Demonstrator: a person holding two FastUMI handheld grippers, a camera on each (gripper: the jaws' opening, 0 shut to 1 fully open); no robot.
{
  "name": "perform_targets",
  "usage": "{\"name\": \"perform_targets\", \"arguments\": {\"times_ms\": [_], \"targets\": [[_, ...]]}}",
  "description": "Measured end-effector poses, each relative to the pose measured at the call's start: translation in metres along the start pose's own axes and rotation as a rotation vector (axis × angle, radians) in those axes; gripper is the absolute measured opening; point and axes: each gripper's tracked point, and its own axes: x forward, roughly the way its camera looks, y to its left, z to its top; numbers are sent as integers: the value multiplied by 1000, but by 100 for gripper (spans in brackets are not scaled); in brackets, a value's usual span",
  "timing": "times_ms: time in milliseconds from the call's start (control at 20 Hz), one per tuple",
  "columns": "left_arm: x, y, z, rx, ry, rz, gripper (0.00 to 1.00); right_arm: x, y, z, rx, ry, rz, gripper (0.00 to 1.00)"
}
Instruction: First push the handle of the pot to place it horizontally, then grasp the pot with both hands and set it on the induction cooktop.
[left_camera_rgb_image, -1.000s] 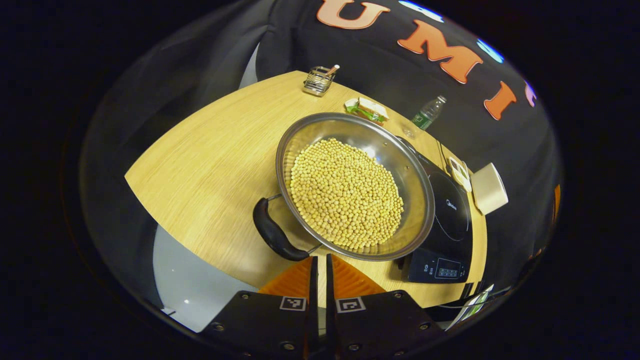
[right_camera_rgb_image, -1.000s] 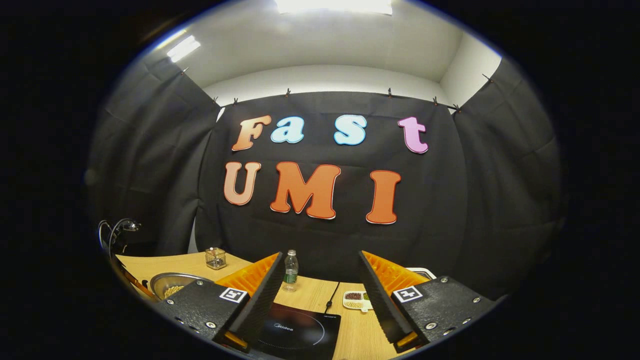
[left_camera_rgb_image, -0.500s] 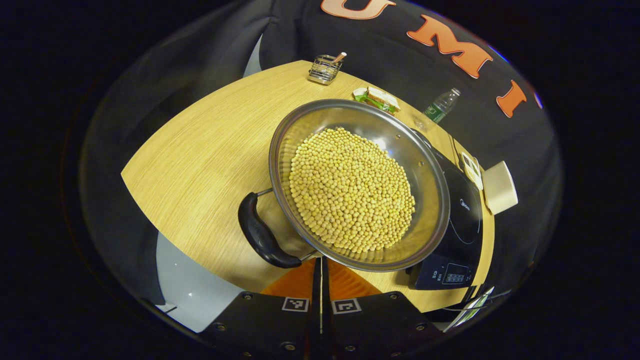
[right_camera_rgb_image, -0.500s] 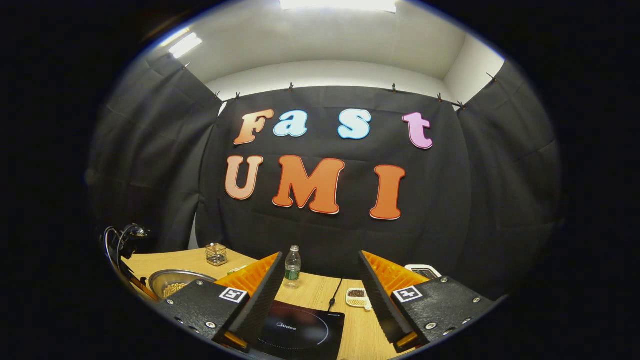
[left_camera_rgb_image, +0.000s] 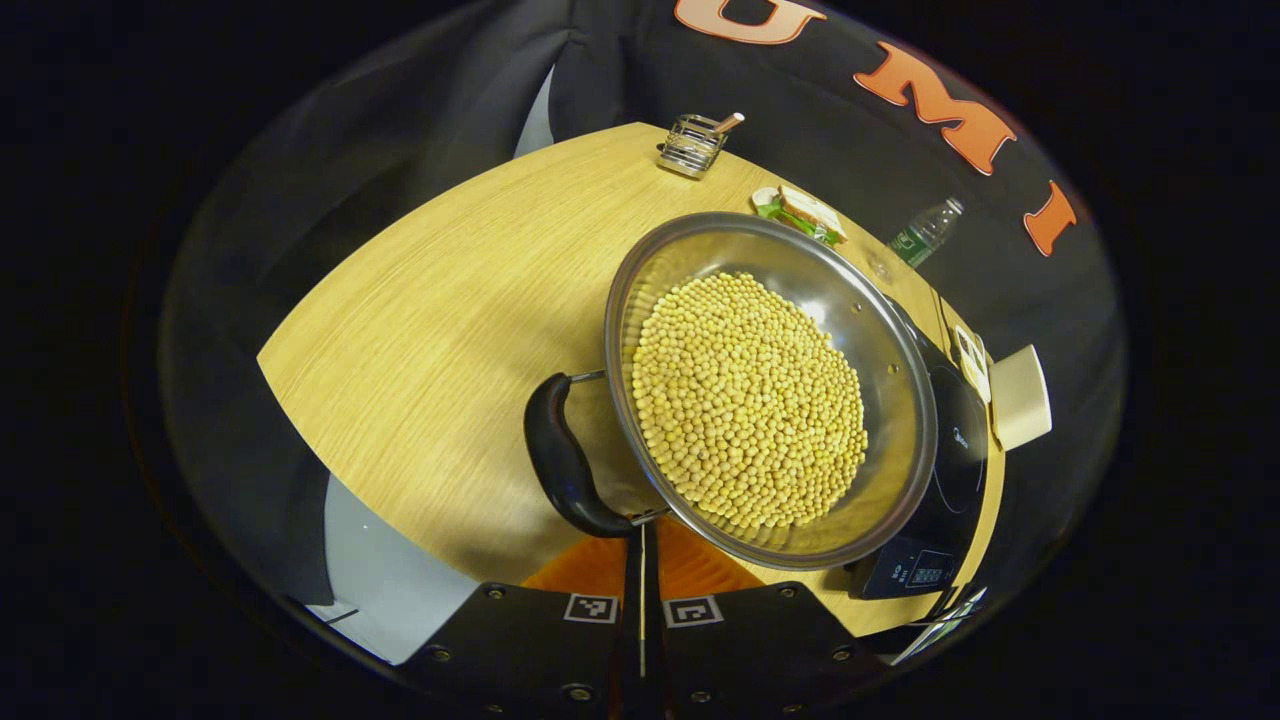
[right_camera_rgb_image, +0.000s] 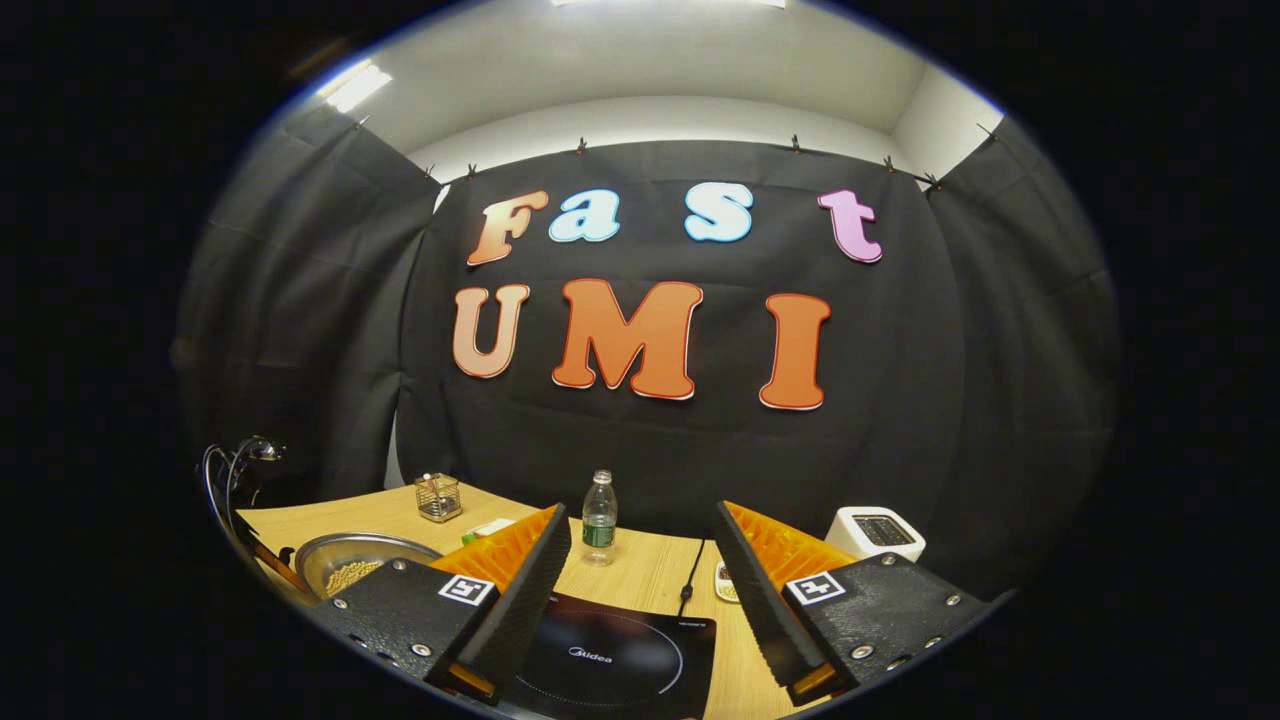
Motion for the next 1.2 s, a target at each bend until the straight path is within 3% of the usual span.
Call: {"name": "perform_targets", "arguments": {"times_ms": [650, 1200], "targets": [[7, 28, 36, 10, -32, 49, 2, 26, 12, -33, 15, 101, 18, 91], [13, 42, 68, 83, -88, 91, 3, 28, 20, -61, 13, 174, 36, 91]]}}
